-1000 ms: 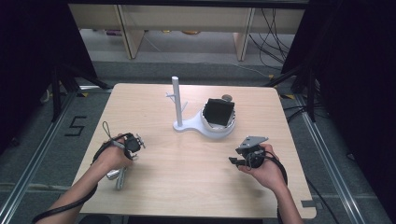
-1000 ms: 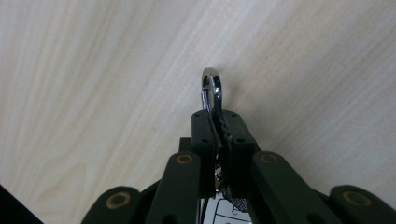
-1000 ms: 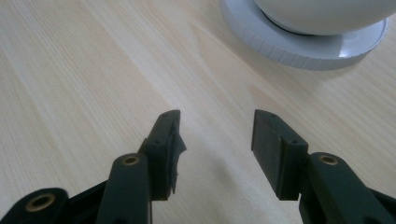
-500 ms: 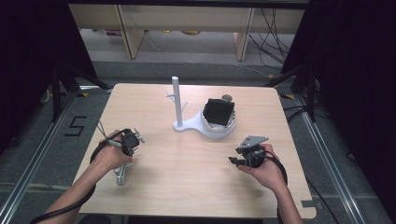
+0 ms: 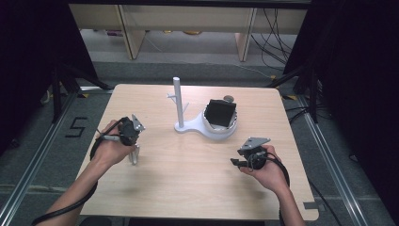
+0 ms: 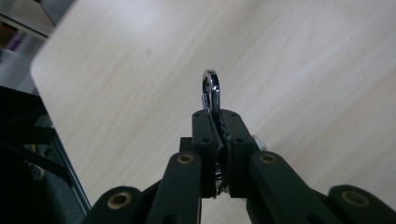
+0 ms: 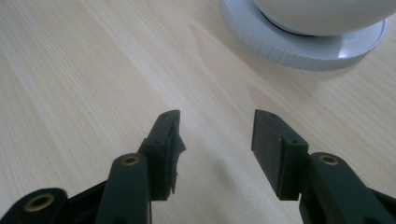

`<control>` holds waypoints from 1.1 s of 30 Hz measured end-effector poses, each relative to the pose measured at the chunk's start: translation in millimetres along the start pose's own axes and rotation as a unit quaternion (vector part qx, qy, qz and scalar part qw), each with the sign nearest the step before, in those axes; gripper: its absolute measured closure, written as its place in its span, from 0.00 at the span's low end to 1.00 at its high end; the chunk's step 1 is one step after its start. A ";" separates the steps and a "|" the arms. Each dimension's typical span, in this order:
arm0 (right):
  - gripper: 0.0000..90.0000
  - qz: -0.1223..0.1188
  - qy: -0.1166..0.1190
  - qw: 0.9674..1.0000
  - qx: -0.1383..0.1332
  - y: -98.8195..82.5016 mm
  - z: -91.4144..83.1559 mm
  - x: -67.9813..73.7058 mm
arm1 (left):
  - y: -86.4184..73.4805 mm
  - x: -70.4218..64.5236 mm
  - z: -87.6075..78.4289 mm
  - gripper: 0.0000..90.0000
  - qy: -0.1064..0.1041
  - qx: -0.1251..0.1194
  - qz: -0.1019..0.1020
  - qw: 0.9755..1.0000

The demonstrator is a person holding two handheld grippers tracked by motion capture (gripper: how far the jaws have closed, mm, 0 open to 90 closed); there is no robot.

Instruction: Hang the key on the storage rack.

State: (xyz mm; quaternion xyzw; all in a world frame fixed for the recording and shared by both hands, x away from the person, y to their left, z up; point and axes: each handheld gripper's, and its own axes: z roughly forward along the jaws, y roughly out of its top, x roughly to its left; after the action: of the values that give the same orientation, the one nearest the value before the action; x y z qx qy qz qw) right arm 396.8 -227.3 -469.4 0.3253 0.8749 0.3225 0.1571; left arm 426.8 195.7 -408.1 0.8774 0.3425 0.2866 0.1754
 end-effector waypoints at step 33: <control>0.59 0.003 -0.003 1.000 -0.004 -2.6 1.7 1.3 | 29.5 -4.7 -19.8 0.95 0.056 -0.206 -0.087 0.973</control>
State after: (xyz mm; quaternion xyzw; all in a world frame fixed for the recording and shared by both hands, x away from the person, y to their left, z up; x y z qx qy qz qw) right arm 395.4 -227.1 -472.5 0.3284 0.8720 0.3258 0.1598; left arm 426.4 173.8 -379.7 0.7715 0.3604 0.3835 0.3575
